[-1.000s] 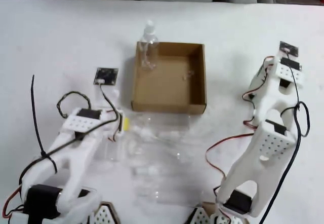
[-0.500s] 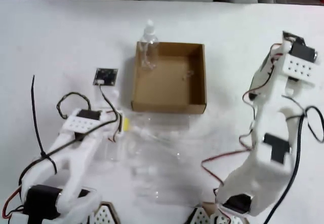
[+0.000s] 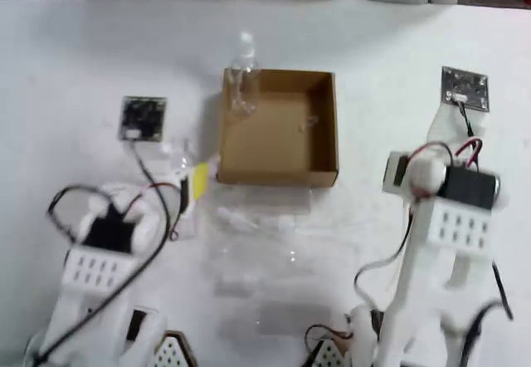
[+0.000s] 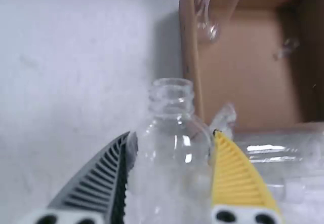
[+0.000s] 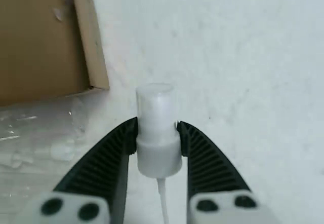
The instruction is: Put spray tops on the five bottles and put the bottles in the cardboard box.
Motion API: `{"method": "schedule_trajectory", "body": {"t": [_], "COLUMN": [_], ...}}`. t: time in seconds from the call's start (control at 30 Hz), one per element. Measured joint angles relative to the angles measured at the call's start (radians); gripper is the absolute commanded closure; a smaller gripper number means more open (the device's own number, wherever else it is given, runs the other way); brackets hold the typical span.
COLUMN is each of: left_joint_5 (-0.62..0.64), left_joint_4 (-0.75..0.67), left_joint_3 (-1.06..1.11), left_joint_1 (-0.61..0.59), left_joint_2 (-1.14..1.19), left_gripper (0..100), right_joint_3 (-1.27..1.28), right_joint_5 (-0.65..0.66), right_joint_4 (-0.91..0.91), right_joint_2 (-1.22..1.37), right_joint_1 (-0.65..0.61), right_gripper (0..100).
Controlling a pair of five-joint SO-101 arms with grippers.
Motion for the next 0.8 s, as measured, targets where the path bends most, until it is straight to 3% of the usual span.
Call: {"method": "schedule_trajectory", "body": {"t": [0.23, 0.37, 0.6, 0.7, 0.8], "left_joint_5": [0.000, 0.000, -0.002, -0.002, -0.002], "left_joint_4": [0.011, -0.080, -0.181, -0.183, -0.206], "left_joint_3": [0.000, 0.000, 0.041, 0.123, 0.216], "left_joint_1": [-0.002, 0.041, 0.242, 0.347, 0.414], "left_joint_2": [-0.408, -0.545, -0.578, -0.577, -0.562], "left_gripper": [98, 98, 98, 98, 98], "right_joint_3": [0.000, 0.006, 0.006, 0.006, 0.006], "right_joint_5": [0.003, 0.003, 0.003, -0.009, -0.103], "right_joint_4": [-0.176, -0.345, -0.667, -0.695, -0.687], "right_joint_2": [-0.250, -0.313, -0.331, -0.371, -0.457], "right_joint_1": [-0.078, -0.084, -0.089, -0.143, -0.222], "right_gripper": [98.1, 98.1, 98.1, 98.1, 98.1]}}
